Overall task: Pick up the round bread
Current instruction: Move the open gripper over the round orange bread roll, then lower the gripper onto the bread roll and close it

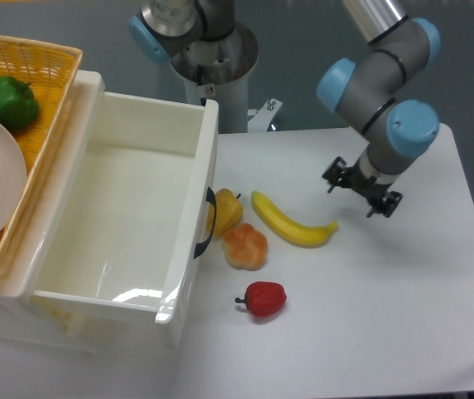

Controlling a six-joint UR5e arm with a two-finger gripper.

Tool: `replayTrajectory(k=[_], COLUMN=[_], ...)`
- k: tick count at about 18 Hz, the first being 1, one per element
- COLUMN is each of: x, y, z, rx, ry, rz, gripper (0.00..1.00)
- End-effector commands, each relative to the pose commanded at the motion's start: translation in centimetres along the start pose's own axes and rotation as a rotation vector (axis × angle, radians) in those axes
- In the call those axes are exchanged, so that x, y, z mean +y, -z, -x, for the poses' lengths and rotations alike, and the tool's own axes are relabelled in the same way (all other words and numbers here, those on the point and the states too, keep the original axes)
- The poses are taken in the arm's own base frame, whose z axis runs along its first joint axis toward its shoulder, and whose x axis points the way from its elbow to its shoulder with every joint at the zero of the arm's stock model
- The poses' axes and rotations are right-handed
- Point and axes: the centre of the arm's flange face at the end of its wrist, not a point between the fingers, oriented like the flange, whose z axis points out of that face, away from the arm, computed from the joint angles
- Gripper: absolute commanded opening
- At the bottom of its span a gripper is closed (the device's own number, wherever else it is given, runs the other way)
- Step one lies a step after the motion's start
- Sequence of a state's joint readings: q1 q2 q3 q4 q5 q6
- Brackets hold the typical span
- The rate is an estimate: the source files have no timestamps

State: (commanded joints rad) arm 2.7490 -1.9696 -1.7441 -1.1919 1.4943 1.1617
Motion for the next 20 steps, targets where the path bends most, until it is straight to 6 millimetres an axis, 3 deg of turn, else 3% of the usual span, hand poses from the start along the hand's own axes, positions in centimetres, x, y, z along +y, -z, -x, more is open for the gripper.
replayTrajectory(k=[4,8,13,20], x=[-3.8,-6.9,-9.5,-11.8], y=[0.4,0.4,-1.0,-4.1], z=[-2.3,-4.6,-6.1,-6.6], rx=[0.012,0.018,0.031,0.032], ry=[0.108,0.11,0.093,0.079], rz=[-0.059,-0.079,-0.08,-0.069], gripper=[1.0,1.0,1.0,0.95])
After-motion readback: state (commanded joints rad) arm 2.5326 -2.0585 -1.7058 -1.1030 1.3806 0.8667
